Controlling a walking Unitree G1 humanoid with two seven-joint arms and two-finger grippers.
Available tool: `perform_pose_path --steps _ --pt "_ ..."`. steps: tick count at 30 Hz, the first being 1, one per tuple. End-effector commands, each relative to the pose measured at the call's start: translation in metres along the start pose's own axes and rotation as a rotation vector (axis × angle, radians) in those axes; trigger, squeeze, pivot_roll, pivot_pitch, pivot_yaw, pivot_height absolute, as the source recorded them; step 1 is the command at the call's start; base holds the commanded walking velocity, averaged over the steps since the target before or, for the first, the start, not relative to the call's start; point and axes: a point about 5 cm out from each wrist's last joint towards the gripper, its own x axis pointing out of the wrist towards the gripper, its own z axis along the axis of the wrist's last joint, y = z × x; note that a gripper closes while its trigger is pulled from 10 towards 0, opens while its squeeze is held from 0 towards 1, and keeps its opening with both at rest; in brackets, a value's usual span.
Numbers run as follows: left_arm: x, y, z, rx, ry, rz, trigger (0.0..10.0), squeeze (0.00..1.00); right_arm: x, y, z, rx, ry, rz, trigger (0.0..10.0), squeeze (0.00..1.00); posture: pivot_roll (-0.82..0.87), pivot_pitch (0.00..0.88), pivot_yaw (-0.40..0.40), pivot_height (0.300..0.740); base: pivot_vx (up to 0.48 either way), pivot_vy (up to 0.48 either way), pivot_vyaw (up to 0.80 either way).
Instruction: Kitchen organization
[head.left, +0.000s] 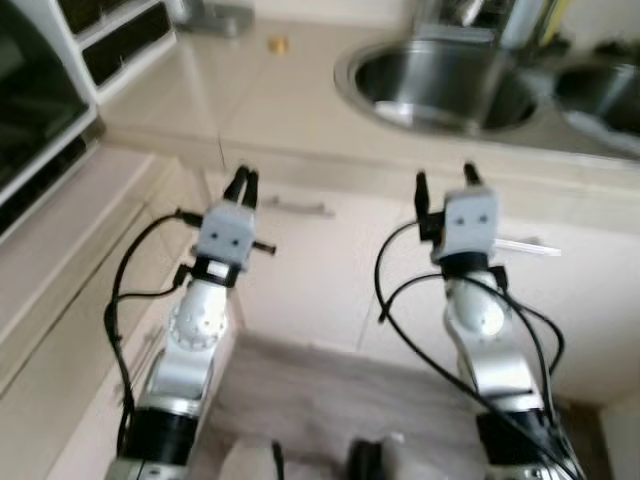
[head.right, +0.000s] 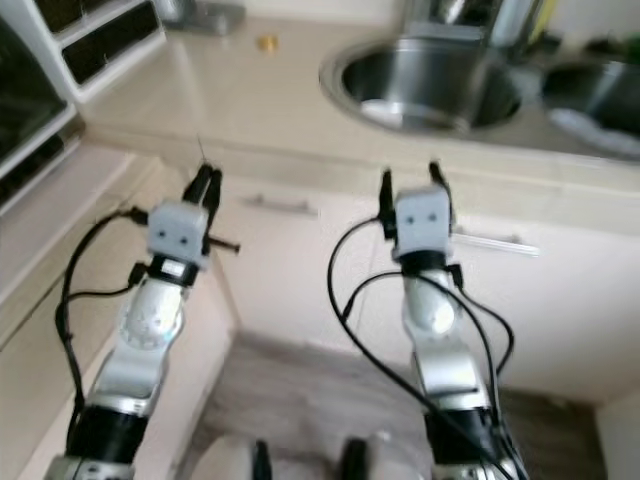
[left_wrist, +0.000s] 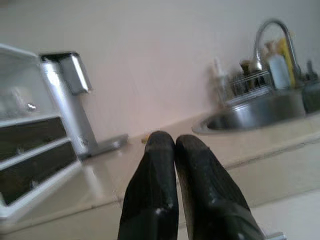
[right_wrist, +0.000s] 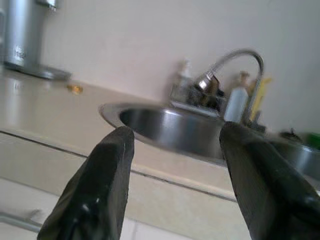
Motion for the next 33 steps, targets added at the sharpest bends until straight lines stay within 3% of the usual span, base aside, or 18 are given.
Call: perform_pose_path --steps 1,8,14,20,25,26,28,30,33 --pt "-0.001 0.002 -0.006 -0.020 0.041 0.016 10.0 0.00 0.002 0.000 0.001 0.002 0.004 -0.001 10.0 0.00 0.15 0.000 -0.021 0.740 0.000 0.480 0.00" --pt "-0.002 0.002 -0.009 -0.029 0.053 0.013 10.0 0.00 -0.001 0.001 -0.002 0.013 0.021 0.013 10.0 0.00 0.15 0.000 -0.021 0.740 0.000 0.455 -0.74" --pt "-0.003 0.000 -0.008 -0.021 0.042 0.000 10.0 0.00 -0.003 0.000 -0.005 0.002 0.045 0.015 10.0 0.00 0.15 0.000 -0.021 0.740 0.000 0.000 0.00" --pt "-0.004 -0.002 -0.011 -0.020 0.055 -0.014 10.0 0.00 -0.008 -0.002 -0.010 -0.010 0.069 0.016 10.0 0.00 0.15 0.000 -0.022 0.740 0.000 0.000 -0.79" --pt "-0.008 -0.007 -0.021 -0.051 0.130 -0.045 10.0 0.00 -0.014 -0.005 -0.015 -0.049 0.087 0.017 10.0 0.00 0.15 0.000 -0.022 0.740 0.000 0.000 0.00" --pt "-0.016 -0.008 -0.036 -0.106 0.253 -0.030 10.0 0.00 -0.020 -0.007 -0.023 -0.067 0.123 0.021 10.0 0.00 0.15 0.000 -0.024 0.740 0.000 0.000 0.00" --pt "-0.025 -0.009 -0.045 -0.158 0.328 -0.011 10.0 0.00 -0.029 -0.009 -0.032 -0.076 0.172 0.033 10.0 0.00 0.15 0.000 -0.023 0.740 0.000 0.000 0.00" --pt "-0.034 -0.015 -0.044 -0.108 0.333 -0.064 10.0 0.00 -0.043 -0.006 -0.047 -0.063 0.264 0.089 10.0 0.00 0.15 0.000 -0.023 0.740 0.000 0.000 0.00" --pt "-0.038 -0.018 -0.045 -0.111 0.343 -0.083 10.0 0.00 -0.048 -0.005 -0.049 -0.060 0.283 0.108 10.0 0.00 0.14 0.000 -0.024 0.740 0.000 0.000 0.00"
